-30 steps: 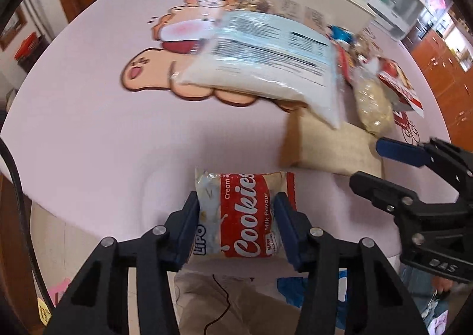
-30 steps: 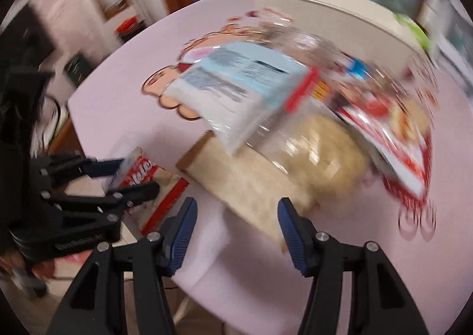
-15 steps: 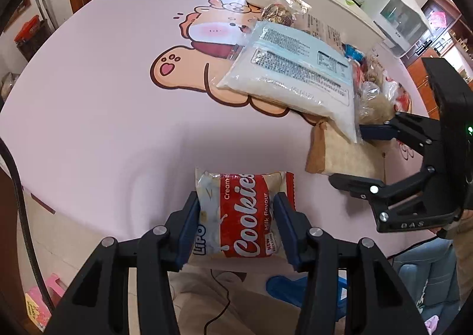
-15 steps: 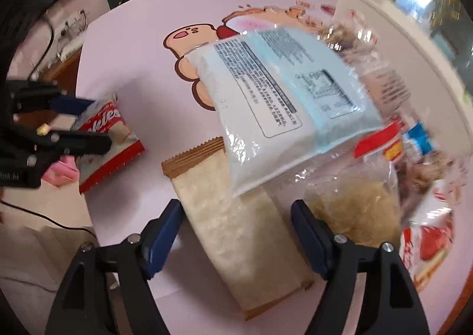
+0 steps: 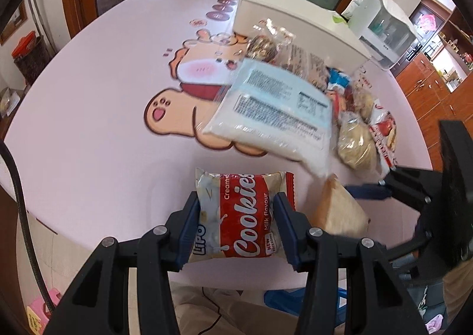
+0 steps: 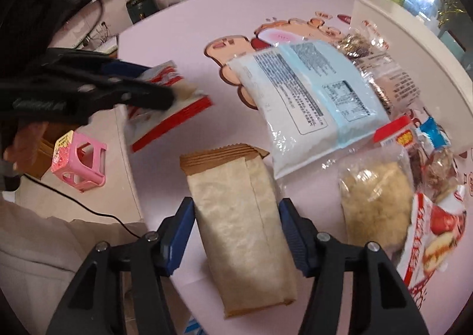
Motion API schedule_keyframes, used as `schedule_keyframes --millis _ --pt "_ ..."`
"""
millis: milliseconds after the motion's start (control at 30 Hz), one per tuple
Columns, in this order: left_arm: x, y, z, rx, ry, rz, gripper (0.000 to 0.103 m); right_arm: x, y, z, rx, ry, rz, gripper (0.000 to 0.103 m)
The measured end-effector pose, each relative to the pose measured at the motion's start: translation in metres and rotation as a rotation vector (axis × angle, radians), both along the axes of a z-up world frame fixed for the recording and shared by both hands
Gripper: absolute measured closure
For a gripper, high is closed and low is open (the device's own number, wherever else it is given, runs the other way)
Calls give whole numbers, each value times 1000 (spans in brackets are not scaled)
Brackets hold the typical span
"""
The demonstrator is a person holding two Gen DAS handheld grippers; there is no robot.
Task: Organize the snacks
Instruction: 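Carry both packs into the white tray and release them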
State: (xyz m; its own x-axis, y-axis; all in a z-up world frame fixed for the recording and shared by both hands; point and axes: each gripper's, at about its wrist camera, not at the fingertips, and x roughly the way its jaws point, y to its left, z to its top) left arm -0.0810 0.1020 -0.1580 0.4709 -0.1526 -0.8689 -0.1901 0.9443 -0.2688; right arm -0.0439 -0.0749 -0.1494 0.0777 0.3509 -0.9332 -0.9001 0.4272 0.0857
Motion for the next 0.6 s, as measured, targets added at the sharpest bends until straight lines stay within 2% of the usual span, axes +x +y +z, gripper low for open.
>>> schedule_keyframes --millis 233,433,600 --pt "12 -22 41 28 -61 -41 55 -5 -37 49 117 -71 -94 46" --pt "30 -48 109 93 -186 -96 55 7 -71 111 231 -191 -223 46" --pt "56 -58 169 157 -283 -116 55 35 -86 165 322 -267 -316 46"
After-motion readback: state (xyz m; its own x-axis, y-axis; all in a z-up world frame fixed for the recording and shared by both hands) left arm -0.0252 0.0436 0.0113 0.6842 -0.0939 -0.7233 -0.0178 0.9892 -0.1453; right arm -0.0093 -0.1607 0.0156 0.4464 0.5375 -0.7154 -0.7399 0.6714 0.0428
